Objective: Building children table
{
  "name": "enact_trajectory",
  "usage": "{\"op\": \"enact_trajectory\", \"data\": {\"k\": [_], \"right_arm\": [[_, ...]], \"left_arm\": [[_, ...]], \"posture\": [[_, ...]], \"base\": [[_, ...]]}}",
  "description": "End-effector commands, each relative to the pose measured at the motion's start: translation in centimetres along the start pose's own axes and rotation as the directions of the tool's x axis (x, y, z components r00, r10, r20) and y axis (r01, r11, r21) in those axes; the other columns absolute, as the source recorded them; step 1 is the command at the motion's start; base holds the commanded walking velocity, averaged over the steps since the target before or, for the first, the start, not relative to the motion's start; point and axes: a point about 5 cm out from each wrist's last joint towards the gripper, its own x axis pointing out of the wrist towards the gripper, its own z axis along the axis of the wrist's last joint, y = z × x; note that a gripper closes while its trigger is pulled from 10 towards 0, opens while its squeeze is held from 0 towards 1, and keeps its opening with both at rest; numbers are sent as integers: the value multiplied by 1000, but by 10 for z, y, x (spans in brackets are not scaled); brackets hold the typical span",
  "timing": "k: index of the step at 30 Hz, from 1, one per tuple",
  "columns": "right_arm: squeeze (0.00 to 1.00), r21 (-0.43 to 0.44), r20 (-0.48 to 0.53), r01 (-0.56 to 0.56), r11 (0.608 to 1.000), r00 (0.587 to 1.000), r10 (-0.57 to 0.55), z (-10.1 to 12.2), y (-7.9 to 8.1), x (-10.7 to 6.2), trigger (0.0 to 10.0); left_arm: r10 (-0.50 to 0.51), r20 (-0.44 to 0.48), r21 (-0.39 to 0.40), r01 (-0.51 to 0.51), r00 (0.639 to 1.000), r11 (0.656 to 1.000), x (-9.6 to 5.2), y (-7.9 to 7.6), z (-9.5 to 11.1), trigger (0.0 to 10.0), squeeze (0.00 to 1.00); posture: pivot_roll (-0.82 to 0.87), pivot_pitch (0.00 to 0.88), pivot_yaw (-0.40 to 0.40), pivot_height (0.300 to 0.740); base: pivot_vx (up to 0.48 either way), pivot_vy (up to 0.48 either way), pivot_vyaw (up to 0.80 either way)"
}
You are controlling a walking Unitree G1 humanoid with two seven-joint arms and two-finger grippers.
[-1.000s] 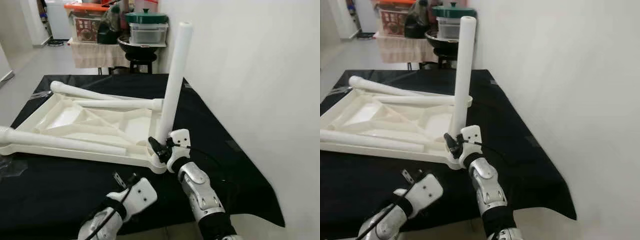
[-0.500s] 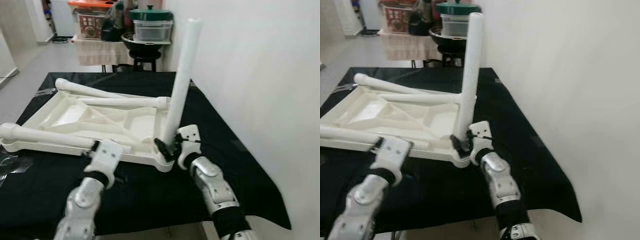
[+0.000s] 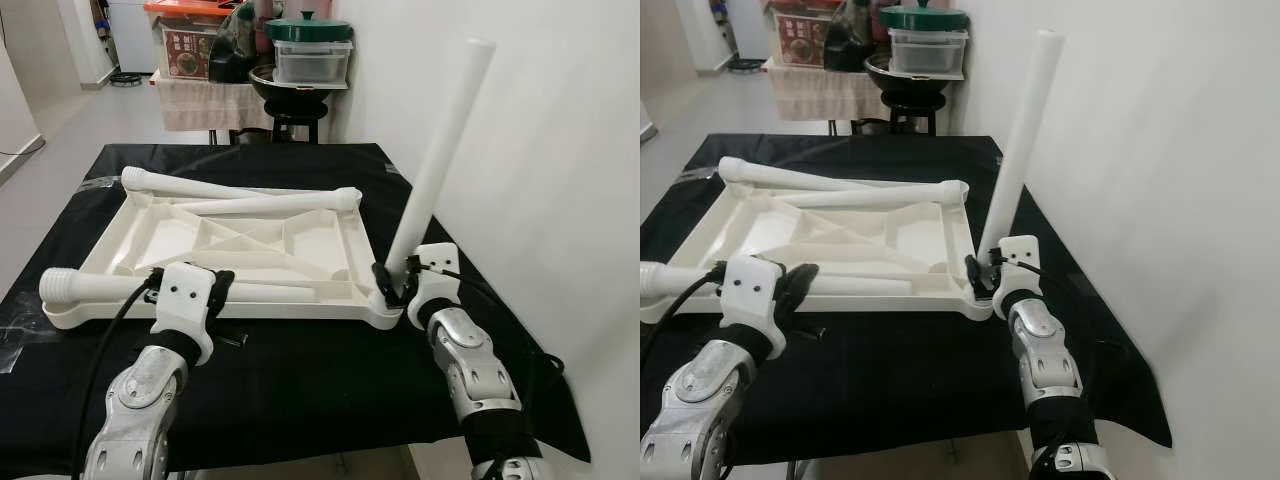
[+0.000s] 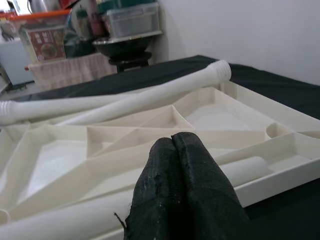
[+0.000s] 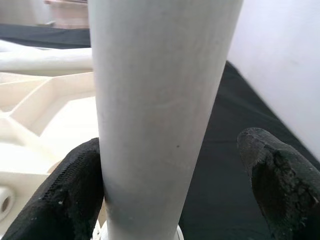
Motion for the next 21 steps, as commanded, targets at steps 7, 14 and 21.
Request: {"op": "enact_trajectory", "data": {"k": [7,14,21], "right_arm": [[0,77,32,77,994,996,-80,4,-18,-4,10000],[0,52,77,-40,998,996,36,-2,5,-23,10000],[0,5,80,-109,994,991,108,-6,7,-40,10000]], "left_arm": [[64,-80,-80,-70,995,994,-5,8,-15,10000,0],[137,-56,-55,-140,989,989,-10,26,-19,10000,0],[200,-25,-80,-201,980,976,-17,34,-19,10000,0]], "posture": [[86,0,-85,740],[77,0,-83,740],[62,0,-83,740]], "base": [[0,0,0],[0,0,0],[0,0,0]]}}
